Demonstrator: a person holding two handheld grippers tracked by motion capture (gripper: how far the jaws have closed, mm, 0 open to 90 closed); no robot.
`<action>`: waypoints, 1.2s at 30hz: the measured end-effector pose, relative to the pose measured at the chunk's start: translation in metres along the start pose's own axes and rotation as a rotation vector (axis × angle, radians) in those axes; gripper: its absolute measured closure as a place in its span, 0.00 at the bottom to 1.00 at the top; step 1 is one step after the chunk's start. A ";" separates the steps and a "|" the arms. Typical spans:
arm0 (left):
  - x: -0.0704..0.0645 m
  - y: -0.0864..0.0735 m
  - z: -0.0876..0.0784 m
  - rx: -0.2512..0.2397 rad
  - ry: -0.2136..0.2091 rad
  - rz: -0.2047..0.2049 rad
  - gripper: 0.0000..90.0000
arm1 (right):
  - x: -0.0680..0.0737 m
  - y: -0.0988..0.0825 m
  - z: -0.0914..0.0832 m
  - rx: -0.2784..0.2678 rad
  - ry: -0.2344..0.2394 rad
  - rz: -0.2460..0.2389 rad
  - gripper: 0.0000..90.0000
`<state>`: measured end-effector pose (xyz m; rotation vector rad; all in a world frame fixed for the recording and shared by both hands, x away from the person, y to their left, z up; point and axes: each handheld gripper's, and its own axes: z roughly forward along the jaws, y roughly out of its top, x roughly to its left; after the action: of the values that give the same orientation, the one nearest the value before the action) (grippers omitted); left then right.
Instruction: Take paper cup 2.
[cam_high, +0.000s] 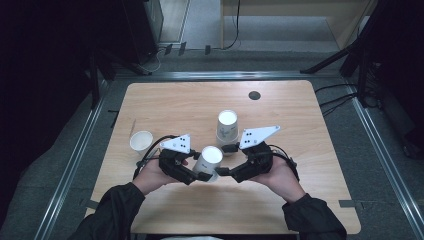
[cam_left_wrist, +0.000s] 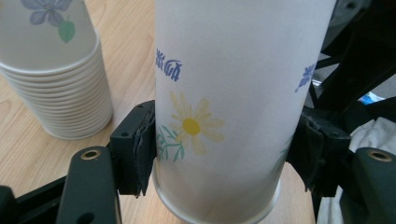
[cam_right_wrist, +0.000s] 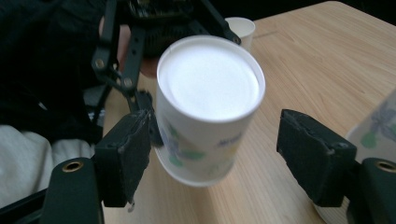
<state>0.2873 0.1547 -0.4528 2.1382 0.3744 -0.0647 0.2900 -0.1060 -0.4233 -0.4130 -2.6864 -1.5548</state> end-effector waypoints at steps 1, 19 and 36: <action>0.000 0.000 0.000 0.006 -0.003 -0.002 0.35 | 0.000 -0.002 0.000 0.011 -0.009 -0.002 0.29; 0.008 -0.005 0.001 0.171 0.062 0.010 0.34 | -0.003 -0.029 0.022 0.160 -0.012 -0.042 0.29; 0.015 0.023 0.003 0.435 0.067 0.058 0.33 | -0.011 -0.027 0.020 0.103 -0.028 -0.015 0.29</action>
<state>0.3090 0.1438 -0.4391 2.5850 0.3609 -0.0433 0.2973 -0.1043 -0.4576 -0.4150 -2.7819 -1.4170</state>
